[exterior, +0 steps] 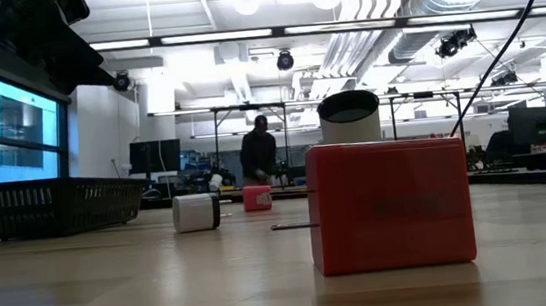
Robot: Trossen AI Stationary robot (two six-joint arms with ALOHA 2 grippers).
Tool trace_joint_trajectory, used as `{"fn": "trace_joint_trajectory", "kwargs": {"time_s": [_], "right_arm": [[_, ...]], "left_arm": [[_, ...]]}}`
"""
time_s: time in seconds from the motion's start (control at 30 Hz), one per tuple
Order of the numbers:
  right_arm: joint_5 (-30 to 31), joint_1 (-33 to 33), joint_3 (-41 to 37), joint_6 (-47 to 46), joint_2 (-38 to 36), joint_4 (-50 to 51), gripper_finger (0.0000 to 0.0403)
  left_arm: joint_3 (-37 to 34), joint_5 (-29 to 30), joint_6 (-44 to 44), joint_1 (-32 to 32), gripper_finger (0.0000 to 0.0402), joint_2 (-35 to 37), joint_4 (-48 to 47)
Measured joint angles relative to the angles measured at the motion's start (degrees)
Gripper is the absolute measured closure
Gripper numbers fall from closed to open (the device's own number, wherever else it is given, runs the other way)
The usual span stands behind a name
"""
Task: Pick & Place Office items
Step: Put the bottom pink charger adapter into the right black bin
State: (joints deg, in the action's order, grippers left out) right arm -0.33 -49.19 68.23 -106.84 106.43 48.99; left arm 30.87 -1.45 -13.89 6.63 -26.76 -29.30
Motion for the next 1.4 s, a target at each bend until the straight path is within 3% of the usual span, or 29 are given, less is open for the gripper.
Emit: {"fn": "trace_joint_trajectory", "kwargs": {"time_s": [1.13,1.4], "right_arm": [[-1.5,0.0,0.0,0.4,1.3,-0.6,0.0202],[-1.5,0.0,0.0,0.6,1.3,-0.6,0.0237]], "left_arm": [[0.0,0.0,0.0,0.0,0.0186,0.0,0.0],[0.0,0.0,0.0,0.0,0.0186,0.0,0.0]]}}
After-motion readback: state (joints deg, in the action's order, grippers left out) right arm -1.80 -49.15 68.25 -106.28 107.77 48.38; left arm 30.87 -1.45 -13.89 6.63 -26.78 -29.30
